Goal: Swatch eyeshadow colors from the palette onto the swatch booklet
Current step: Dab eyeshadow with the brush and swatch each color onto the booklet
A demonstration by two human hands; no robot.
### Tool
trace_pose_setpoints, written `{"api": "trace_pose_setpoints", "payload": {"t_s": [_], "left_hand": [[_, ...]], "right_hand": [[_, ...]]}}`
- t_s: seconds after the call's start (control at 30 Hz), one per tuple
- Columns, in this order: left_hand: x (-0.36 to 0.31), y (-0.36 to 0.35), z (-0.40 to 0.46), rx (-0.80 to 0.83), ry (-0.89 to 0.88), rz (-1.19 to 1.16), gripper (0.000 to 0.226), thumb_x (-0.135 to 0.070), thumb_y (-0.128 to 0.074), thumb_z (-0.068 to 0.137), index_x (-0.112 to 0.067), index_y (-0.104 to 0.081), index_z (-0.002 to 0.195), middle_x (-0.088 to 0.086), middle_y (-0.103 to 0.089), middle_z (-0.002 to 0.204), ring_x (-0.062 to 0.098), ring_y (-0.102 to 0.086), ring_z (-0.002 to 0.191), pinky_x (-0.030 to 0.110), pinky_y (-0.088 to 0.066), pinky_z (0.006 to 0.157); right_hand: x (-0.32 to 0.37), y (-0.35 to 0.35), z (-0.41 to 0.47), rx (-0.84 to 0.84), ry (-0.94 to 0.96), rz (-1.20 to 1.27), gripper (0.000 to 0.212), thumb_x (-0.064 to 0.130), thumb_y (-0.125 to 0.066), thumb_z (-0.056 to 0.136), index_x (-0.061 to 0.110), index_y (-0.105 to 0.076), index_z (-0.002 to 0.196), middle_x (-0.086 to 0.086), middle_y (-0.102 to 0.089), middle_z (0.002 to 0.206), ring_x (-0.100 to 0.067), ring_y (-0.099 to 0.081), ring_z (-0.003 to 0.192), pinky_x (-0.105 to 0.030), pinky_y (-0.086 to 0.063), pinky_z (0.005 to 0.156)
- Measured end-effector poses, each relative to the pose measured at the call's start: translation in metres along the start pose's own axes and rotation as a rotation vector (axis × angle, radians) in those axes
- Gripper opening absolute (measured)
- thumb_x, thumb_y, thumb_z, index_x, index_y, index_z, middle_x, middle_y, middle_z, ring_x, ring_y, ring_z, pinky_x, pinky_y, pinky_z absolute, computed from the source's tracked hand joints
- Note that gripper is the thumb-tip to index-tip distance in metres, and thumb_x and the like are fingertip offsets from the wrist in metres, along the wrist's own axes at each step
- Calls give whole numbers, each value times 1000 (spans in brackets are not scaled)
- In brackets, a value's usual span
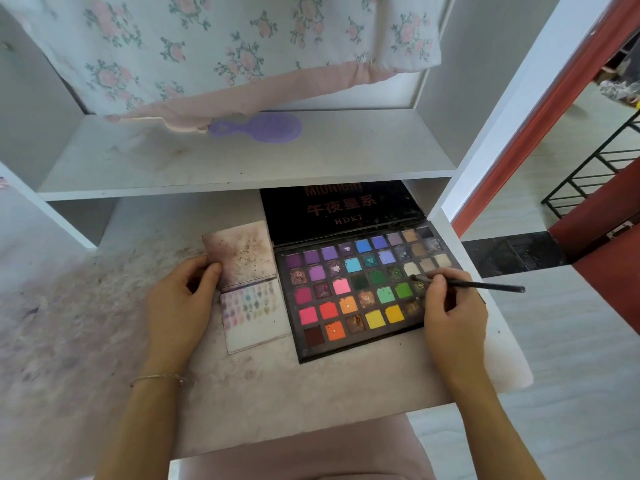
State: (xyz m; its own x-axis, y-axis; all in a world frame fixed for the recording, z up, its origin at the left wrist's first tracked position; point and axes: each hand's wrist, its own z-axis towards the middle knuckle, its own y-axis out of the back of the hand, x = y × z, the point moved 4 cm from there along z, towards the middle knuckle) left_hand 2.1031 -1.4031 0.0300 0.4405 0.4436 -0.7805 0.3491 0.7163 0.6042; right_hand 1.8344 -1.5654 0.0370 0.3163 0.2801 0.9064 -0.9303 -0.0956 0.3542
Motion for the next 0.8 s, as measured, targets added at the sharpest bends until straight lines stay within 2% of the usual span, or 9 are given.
{"api": "trace_pose_setpoints", "payload": {"t_s": [0.13,0.27,0.33,0.4,0.47,0.57,0.63,0.8], "left_hand": [[0,0,1,13,-3,15,22,-19,-54,90,-14,-66,108,0,-67,97,13,-57,84,26,-40,76],[0,1,1,3,-5,31,22,-21,-55,90,-15,-66,108,1,-69,99,13,-58,85,22,-40,73],[1,1,1,3,-3,21,22,-20,-55,89,-15,-67,107,2,-69,98,15,-60,85,23,-40,73],[2,1,1,5,-3,22,22,-21,-56,89,-15,-67,107,2,-69,98,14,-60,84,24,-41,73],[2,0,1,3,-10,11,21,-20,-56,89,-15,-67,106,1,-69,97,12,-58,82,18,-40,70],[4,0,2,-3,-10,-4,20,-20,-57,88,-15,-67,104,-1,-69,94,10,-57,80,4,-36,66],[6,-1,2,-4,-5,-7,20,-20,-57,88,-14,-67,104,-1,-69,94,10,-58,80,3,-37,65],[8,-2,4,-5,-11,-32,19,-20,-58,88,-13,-68,102,1,-70,92,16,-61,83,26,-46,74]], "right_hand": [[18,-34,-18,171,39,101,27,7,-45,92,32,-51,83,5,-60,75,2,-60,72,-8,-45,53],[35,-64,-37,279,114,112,28,7,-47,92,33,-51,81,8,-54,62,-6,-54,58,-12,-41,49],[41,-78,-44,326,141,89,27,8,-49,91,33,-51,81,9,-51,61,-6,-52,56,-13,-39,48],[48,-90,-48,359,190,53,22,14,-49,90,34,-49,80,14,-51,64,-3,-53,63,-9,-39,54],[54,-99,-51,373,236,23,15,19,-49,87,33,-50,82,18,-52,71,-1,-55,71,-9,-41,60],[56,-108,-55,400,275,-27,10,17,-51,86,24,-58,87,23,-51,78,-6,-55,75,-16,-46,63],[56,-110,-56,397,297,-78,13,19,-50,85,17,-62,89,25,-48,78,-7,-55,77,-17,-45,65],[56,-111,-56,394,321,-130,14,19,-50,85,16,-63,90,24,-48,78,-8,-55,77,-14,-42,66]]}}
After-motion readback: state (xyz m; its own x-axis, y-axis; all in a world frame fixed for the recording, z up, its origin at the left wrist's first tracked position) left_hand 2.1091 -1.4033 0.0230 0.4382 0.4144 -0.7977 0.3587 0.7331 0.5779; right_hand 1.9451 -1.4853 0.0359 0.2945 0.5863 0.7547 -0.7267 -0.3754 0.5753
